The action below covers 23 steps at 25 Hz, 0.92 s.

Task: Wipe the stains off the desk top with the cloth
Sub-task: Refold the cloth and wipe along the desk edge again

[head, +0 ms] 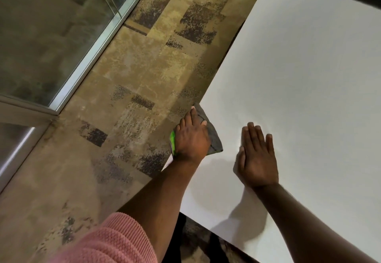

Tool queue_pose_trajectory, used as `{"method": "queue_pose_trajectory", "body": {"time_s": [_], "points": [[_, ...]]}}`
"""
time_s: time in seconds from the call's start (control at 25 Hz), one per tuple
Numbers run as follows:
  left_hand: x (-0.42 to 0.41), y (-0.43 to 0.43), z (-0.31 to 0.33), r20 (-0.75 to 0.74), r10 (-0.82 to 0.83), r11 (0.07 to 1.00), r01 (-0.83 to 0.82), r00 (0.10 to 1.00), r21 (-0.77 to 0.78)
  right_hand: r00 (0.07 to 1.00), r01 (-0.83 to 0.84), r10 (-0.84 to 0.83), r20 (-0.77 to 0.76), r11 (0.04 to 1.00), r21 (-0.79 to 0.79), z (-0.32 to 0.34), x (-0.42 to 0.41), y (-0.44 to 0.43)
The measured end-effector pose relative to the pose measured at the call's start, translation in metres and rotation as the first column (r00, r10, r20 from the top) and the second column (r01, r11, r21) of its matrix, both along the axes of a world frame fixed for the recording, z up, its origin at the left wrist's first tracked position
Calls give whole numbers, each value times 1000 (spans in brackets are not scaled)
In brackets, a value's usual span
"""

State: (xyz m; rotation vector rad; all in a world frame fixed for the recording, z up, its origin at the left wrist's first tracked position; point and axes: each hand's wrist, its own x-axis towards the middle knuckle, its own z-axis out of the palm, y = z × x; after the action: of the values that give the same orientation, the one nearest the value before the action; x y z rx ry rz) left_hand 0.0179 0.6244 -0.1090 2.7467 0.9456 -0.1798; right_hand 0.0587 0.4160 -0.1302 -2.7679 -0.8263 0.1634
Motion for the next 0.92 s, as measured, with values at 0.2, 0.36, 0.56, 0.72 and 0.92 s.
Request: {"method": "queue_pose_trajectory", "body": {"time_s": [0.2, 0.36, 0.56, 0.72, 0.92], "points": [[-60, -11, 0, -13, 67, 997, -67, 998, 34, 994, -109, 109, -8, 994, 26, 12, -3, 2], [-100, -25, 2, 17, 144, 984, -145, 989, 103, 908, -415, 415, -49, 910, 13, 22, -39, 24], [-126, -39, 0, 69, 245, 964, -251, 967, 88, 861, -508, 498, -107, 853, -118, 15, -70, 39], [-130, -41, -2, 91, 318, 943, -325, 944, 75, 866, -500, 491, -95, 856, -133, 11, -70, 41], [-146, -57, -5, 164, 451, 881, -467, 877, 75, 869, -495, 484, -106, 856, -151, 19, -73, 44]]}}
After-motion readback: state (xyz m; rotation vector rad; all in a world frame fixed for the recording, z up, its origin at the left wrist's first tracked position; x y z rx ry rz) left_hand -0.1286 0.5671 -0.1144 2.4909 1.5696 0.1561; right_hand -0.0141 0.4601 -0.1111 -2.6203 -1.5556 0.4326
